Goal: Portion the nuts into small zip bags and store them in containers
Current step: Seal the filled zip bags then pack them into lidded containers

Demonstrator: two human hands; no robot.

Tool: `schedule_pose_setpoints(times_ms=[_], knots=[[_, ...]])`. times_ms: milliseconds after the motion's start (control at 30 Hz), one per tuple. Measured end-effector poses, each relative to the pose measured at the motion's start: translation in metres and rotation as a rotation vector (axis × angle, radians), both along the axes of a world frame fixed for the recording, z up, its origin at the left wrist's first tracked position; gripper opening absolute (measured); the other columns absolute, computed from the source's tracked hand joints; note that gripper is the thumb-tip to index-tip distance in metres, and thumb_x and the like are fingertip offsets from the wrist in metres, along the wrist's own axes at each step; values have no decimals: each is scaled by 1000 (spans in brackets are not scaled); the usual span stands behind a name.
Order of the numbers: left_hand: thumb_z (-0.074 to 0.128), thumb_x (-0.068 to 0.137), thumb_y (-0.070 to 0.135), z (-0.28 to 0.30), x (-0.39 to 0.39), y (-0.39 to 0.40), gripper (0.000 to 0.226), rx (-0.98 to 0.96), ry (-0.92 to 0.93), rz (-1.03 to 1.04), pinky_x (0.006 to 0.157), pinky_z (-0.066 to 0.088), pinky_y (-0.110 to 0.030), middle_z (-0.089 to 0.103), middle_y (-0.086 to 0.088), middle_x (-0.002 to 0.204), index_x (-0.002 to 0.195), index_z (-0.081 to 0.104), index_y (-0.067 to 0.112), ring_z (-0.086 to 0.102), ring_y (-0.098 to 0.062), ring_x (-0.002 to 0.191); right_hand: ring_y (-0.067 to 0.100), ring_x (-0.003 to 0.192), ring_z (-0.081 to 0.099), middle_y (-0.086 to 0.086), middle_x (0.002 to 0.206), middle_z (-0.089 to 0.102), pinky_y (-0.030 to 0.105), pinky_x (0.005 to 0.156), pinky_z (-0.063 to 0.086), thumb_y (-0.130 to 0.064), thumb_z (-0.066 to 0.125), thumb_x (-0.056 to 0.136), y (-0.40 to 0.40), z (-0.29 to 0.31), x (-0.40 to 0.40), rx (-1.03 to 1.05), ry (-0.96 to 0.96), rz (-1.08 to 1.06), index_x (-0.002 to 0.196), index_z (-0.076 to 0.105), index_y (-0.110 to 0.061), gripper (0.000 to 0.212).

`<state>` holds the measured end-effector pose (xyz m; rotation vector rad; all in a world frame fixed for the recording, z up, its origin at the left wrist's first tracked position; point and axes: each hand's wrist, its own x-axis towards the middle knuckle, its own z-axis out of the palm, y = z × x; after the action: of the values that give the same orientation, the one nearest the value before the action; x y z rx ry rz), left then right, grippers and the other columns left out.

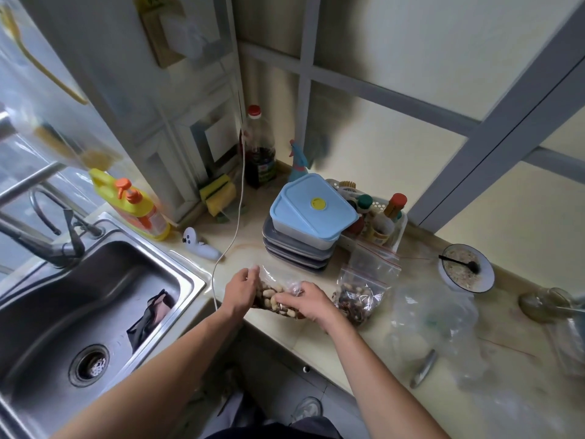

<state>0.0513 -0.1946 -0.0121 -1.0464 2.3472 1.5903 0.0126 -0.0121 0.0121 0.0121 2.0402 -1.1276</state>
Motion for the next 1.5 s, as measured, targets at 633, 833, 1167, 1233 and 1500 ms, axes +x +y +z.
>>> schedule_pose_setpoints(times_ms=[633, 833, 1167, 1233, 1500], knots=[[63, 80, 22, -46, -9, -47, 43, -701, 130, -887, 77, 52, -37, 53, -2, 116, 122, 60, 31, 55, -26, 99, 23, 99, 70, 9, 125, 48, 35, 75, 57, -19, 61, 99, -88, -38, 18, 756, 560, 56, 126, 38, -18, 35], [45, 97, 36, -49, -17, -49, 50, -731, -4, -1165, 101, 43, -37, 49, -2, 135, 147, 43, 38, 49, -26, 121, 28, 125, 54, 8, 136, 46, 35, 104, 45, -8, 51, 101, -96, -61, 17, 584, 428, 121, 131, 50, -12, 30], [43, 83, 28, 0, -48, -36, 19, -589, 409, -491, 76, 45, -41, 46, -2, 92, 93, 49, 12, 42, -21, 85, 30, 89, 59, 9, 100, 70, 29, 71, 42, -4, 48, 92, -81, -9, -11, 399, 343, -973, 93, 67, -13, 21], [48, 86, 21, 23, -63, -31, 17, -606, 489, -390, 79, 43, -41, 43, -1, 95, 100, 48, 11, 40, -20, 86, 32, 93, 61, 12, 101, 68, 33, 73, 43, -2, 46, 93, -69, 7, -26, 302, 395, -1221, 93, 63, -12, 20], [36, 76, 57, 82, -117, -3, 84, -329, 399, -354, 105, 34, -42, 37, -10, 147, 150, 36, 17, 35, -27, 132, 27, 90, 63, 5, 98, 69, 33, 78, 50, -32, 54, 99, -29, 74, -88, 77, 437, -1230, 97, 68, -15, 22]])
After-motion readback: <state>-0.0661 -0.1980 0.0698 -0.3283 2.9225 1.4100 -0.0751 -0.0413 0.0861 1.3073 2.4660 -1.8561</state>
